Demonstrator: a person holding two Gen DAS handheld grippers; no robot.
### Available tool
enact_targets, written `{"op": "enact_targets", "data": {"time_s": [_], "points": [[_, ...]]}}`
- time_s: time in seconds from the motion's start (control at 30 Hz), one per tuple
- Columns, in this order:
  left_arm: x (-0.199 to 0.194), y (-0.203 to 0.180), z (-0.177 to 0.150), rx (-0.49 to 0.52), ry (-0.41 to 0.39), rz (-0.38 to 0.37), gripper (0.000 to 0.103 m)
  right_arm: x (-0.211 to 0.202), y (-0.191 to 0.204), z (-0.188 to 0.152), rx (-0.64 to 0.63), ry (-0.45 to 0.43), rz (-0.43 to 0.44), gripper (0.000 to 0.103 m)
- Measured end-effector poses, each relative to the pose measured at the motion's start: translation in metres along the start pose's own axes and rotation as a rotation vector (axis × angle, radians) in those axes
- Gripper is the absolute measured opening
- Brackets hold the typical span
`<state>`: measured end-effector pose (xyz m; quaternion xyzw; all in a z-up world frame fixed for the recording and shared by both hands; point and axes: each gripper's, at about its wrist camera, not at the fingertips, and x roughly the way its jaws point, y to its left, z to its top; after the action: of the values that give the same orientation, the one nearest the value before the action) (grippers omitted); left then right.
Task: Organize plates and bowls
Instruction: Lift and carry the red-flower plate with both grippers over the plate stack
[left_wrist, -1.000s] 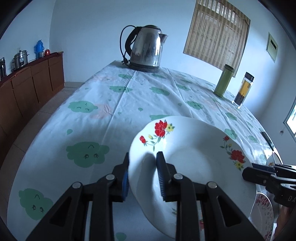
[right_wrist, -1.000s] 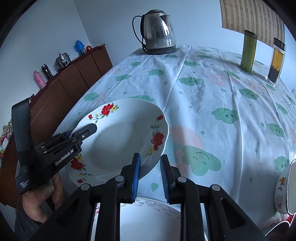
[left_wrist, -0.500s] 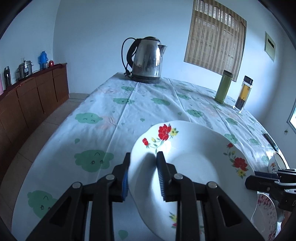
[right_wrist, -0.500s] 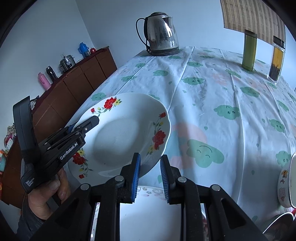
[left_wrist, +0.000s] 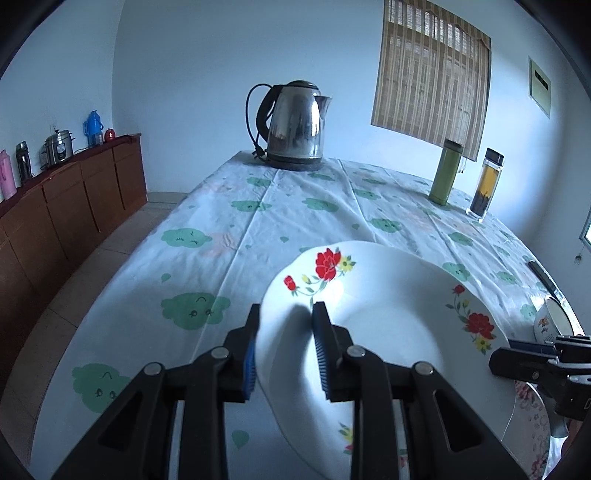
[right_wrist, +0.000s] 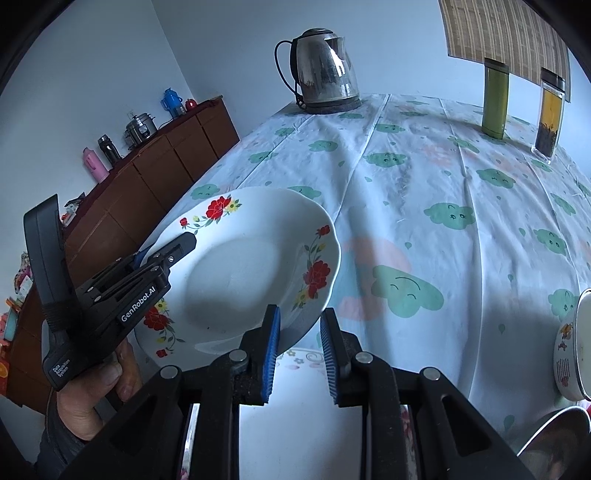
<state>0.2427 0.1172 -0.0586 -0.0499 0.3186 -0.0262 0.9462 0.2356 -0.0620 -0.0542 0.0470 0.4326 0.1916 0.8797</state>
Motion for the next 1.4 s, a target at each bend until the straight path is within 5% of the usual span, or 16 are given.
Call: {"op": "enact_targets", "data": {"time_s": [1.4], "points": [[-0.066, -0.057, -0.016, 0.035, 0.014, -0.024, 0.024, -0.065, -0.037, -0.049, 0.031, -0.080, 0.033, 0.024]]}}
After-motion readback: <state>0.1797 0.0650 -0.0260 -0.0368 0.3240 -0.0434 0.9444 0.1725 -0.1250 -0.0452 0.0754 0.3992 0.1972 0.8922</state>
